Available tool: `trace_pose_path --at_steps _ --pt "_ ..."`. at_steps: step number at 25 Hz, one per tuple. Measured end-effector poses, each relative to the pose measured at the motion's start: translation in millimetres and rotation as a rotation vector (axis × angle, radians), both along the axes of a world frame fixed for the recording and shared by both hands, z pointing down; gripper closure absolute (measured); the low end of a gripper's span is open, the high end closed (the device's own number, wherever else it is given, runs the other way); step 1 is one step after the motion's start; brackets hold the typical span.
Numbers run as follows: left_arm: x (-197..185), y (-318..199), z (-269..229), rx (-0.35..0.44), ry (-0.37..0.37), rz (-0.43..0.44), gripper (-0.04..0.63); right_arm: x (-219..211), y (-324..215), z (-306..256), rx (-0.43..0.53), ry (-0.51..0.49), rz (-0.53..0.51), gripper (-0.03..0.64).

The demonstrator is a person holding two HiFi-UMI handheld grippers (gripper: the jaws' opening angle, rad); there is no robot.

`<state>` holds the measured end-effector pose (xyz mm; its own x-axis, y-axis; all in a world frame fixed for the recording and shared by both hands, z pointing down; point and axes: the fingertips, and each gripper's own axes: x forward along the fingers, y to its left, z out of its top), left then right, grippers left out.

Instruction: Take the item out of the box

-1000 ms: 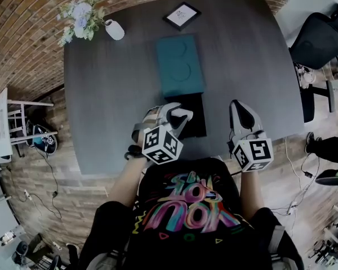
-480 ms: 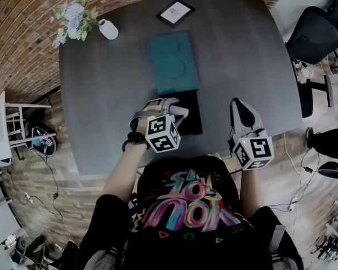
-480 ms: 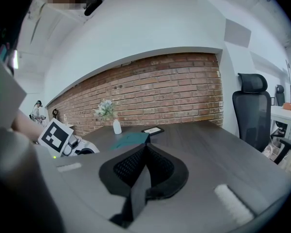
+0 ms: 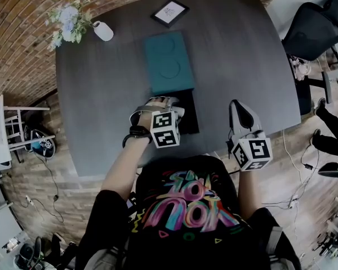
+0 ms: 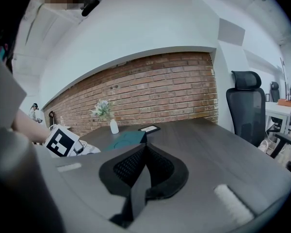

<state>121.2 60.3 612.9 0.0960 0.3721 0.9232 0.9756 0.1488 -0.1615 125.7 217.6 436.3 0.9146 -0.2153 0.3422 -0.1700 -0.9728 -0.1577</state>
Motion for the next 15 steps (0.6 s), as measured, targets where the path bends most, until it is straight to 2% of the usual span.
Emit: trace_pose_path --at_steps 15 --pt "-3 3 21 0.068 -0.047 0.043 0.37 -3 7 4 0.013 -0.017 0.017 0.615"
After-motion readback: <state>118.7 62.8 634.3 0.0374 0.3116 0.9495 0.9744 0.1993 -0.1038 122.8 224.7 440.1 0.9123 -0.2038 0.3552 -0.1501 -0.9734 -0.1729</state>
